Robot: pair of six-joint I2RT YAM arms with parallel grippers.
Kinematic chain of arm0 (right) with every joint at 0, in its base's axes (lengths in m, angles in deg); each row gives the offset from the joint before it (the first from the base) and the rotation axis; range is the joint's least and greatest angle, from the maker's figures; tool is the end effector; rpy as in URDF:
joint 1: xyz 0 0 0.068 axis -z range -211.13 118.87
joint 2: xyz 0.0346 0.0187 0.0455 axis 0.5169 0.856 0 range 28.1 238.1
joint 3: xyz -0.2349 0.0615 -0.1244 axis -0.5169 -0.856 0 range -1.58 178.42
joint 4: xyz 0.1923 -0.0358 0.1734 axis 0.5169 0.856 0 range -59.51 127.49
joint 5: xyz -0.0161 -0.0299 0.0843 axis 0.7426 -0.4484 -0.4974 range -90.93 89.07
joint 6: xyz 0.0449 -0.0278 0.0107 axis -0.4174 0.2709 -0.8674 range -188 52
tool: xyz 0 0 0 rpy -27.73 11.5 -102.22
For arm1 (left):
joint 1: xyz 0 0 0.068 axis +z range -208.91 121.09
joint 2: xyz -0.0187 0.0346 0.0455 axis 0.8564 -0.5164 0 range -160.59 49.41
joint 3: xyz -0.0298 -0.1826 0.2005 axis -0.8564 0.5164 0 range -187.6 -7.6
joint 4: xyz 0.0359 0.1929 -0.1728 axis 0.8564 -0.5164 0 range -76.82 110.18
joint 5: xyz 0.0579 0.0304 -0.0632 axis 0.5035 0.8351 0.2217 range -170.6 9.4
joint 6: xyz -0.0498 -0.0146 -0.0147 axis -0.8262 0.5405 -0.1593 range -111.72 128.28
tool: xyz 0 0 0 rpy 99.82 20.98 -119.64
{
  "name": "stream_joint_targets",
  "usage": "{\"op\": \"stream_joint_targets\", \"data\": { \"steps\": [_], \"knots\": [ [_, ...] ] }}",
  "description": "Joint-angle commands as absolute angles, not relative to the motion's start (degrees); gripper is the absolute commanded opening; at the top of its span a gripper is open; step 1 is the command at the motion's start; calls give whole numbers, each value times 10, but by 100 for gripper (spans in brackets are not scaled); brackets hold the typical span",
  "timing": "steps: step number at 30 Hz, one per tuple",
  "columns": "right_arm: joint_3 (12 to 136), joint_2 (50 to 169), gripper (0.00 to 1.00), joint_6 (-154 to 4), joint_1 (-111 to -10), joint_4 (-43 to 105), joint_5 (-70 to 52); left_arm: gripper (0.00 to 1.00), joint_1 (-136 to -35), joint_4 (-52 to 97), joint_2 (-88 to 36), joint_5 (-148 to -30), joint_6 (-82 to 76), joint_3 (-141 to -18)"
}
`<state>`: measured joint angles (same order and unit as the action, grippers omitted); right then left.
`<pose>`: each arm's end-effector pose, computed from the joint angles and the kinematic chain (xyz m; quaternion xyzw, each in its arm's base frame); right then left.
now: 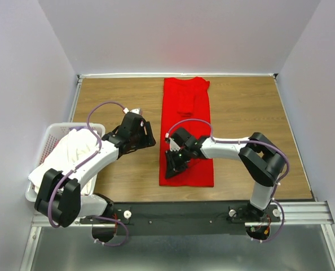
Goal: Fold and stack the t-shirts
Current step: Fold the tshirt
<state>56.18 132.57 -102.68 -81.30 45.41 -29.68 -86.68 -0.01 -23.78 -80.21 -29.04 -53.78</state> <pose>0.2094 0.2778 0.1395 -0.1869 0.9224 0.3379 0.0128 0.2334 -0.1226 0.2280 -0.0788 0.9277 -0.1936 0.3092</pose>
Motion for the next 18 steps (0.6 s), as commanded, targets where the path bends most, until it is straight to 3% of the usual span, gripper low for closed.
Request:
{"op": "stream_joint_targets", "data": {
  "steps": [1, 11, 18],
  "knots": [
    [620, 1333, 32, -1018, -814, 488, -246, 75, -869, -24, -220, -788, -282, -528],
    [581, 1175, 55, -1034, -800, 733, 37, 75, -920, -39, -213, -844, -301, -482],
    [477, 1047, 58, -1094, -743, 812, 56, 75, -987, -43, -230, -853, -325, -472]
  ]
}}
